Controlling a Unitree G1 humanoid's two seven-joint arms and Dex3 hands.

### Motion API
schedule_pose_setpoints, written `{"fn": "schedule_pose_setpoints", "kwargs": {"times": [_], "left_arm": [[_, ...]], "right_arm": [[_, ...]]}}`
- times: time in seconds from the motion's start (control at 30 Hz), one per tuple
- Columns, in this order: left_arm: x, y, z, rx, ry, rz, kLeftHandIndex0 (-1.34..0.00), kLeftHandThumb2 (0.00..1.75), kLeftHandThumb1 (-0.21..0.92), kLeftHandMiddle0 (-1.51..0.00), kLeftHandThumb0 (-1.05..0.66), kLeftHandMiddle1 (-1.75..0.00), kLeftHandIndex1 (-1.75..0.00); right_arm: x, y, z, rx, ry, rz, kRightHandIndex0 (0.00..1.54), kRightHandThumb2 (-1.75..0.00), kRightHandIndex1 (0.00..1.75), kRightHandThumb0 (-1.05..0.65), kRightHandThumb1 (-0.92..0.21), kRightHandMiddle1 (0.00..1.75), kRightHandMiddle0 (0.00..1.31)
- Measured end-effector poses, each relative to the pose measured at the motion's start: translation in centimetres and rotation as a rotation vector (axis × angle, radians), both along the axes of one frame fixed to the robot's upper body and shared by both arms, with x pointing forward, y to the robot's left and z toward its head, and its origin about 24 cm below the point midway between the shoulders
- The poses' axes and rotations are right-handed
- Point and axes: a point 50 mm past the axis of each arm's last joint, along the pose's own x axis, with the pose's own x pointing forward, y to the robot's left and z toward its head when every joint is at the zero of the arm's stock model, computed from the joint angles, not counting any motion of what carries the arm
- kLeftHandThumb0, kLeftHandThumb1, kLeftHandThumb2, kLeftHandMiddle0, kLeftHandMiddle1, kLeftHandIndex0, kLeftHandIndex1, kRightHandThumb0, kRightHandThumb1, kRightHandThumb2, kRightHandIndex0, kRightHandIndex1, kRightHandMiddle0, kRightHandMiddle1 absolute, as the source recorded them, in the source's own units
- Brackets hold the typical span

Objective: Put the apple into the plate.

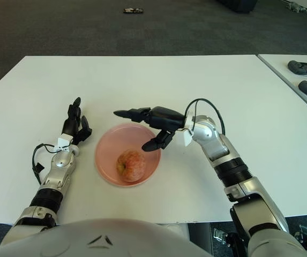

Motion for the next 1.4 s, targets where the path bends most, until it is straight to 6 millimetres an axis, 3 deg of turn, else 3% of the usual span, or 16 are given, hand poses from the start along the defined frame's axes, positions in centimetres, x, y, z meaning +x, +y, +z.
{"fn": "schedule_pose_setpoints", "kwargs": {"times": [0.13, 0.33, 0.5, 0.73, 0.97, 1.13, 1.4], "left_arm": [[0.0, 0.1, 0.0, -0.003, 0.003, 0.004, 0.0, 0.96, 0.92, -0.16, -0.8, -0.01, -0.44], [0.0, 0.0, 0.1, -0.007, -0.002, 0.004, 0.0, 0.97, 0.92, -0.14, -0.81, 0.0, -0.38], [0.0, -0.1, 0.2, -0.009, -0.001, 0.008, 0.0, 0.98, 0.92, -0.12, -0.83, 0.0, -0.34], [0.1, -0.3, 0.3, -0.012, 0.016, 0.018, 0.0, 1.0, 0.92, -0.12, -0.82, 0.0, -0.33], [0.0, -0.5, 0.4, -0.019, 0.023, 0.025, 0.0, 1.0, 0.92, -0.12, -0.81, 0.0, -0.34], [0.0, -0.5, 0.5, -0.018, 0.026, 0.035, 0.0, 1.0, 0.92, -0.12, -0.82, 0.0, -0.35], [-0.2, -0.4, 0.5, -0.012, 0.035, 0.043, 0.0, 1.0, 0.92, -0.13, -0.82, -0.01, -0.35]], "right_arm": [[0.7, -0.9, 0.9, 0.127, 0.055, -0.061, 0.0, -0.85, 0.0, -1.05, -0.92, 0.01, 0.01], [2.3, -2.1, 0.2, 0.357, 0.299, -0.163, 0.03, -0.86, 0.01, -1.05, -0.92, 0.03, 0.04], [3.3, -2.4, 0.1, 0.731, 0.469, -0.212, 0.14, -0.89, 0.02, -1.05, -0.92, 0.31, 0.0], [4.5, -2.1, -1.4, 1.162, 0.747, -0.205, 0.17, -0.96, 0.02, -1.02, -0.92, 0.43, 0.0], [6.2, -3.4, -5.4, 1.241, 0.944, -0.32, 0.14, -0.95, 0.0, -0.97, -0.92, 0.34, 0.0], [6.4, -4.5, -8.3, 1.276, 1.012, -0.41, 0.11, -0.94, 0.0, -0.94, -0.92, 0.28, 0.0], [6.0, -5.2, -9.6, 1.304, 1.0, -0.463, 0.07, -0.96, 0.0, -0.91, -0.92, 0.22, 0.0]]}}
